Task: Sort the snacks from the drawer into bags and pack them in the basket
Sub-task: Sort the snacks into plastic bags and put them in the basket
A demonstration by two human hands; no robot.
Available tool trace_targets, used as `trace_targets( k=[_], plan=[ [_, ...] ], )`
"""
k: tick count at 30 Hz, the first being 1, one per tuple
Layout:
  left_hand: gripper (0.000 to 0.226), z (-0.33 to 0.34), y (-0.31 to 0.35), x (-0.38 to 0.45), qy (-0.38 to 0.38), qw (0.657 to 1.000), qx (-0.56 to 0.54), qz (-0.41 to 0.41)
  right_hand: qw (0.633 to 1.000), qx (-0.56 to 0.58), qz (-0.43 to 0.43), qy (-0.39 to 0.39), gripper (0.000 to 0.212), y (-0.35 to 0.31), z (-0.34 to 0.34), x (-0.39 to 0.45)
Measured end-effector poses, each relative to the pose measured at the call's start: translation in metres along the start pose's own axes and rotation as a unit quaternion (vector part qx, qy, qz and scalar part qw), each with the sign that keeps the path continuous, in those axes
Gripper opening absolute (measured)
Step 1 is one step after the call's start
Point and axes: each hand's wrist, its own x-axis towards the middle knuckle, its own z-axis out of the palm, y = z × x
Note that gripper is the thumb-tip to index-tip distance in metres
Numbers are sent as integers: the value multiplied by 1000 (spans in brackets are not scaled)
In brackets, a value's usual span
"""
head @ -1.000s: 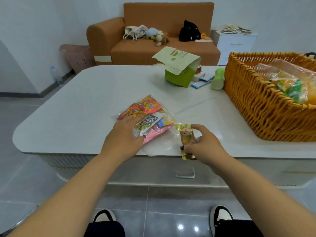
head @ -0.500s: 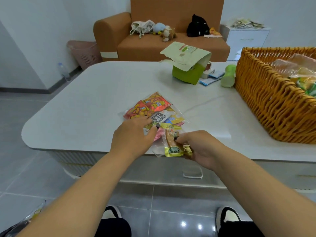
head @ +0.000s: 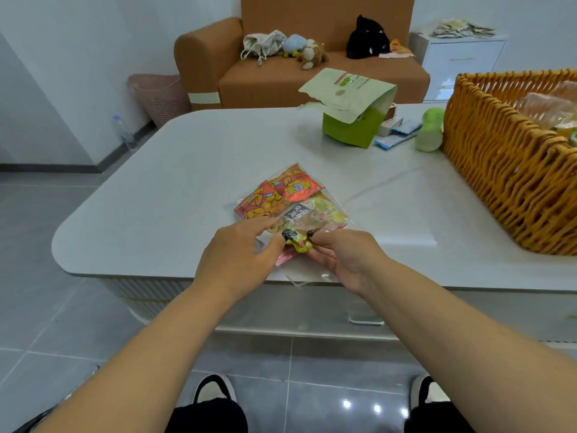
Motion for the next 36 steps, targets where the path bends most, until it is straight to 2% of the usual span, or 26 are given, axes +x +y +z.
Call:
trace_targets(
  k=[6,9,11,13,14,17,20,24,26,29,32,34,36],
  plan=[
    [63,-1,3,1,-27,999,-33,-20,1000,-18,-11,17,9,6,19,6],
    [59,-2,4,2,-27,998,-47,-29,998,3,-23,52,5,12,29,9],
    [53,-3,6,3,-21,999,-39,-24,996,22,-44,81,12,18,35,9],
    [43,-3,7,2,-26,999,-17,-17,995,34,-50,83,15,23,40,9],
    [45,-3,6,2,-32,999,-3,-13,996,31,-46,68,15,24,43,9],
    [57,-1,-1,2,-50,998,27,-3,998,-57,-23,14,21,24,48,7],
    [65,-1,-11,4,-68,997,44,16,988,-151,-22,7,30,22,46,8],
    [86,2,-31,2,-100,987,97,82,975,-220,-21,-35,19,11,36,6],
    [96,6,-40,0,-101,982,102,127,960,-269,-21,-79,18,1,29,2],
    [92,14,-53,3,-73,976,115,169,927,-355,-19,-122,22,-13,16,-2],
    [82,20,-58,4,-57,960,165,220,910,-398,-97,-69,21,-27,0,-4],
    [75,23,-54,5,-57,947,187,257,896,-385,-221,23,24,-34,-13,-2],
    [72,25,-49,5,-50,938,190,285,867,-356,-333,105,27,-39,-26,2]
  ],
)
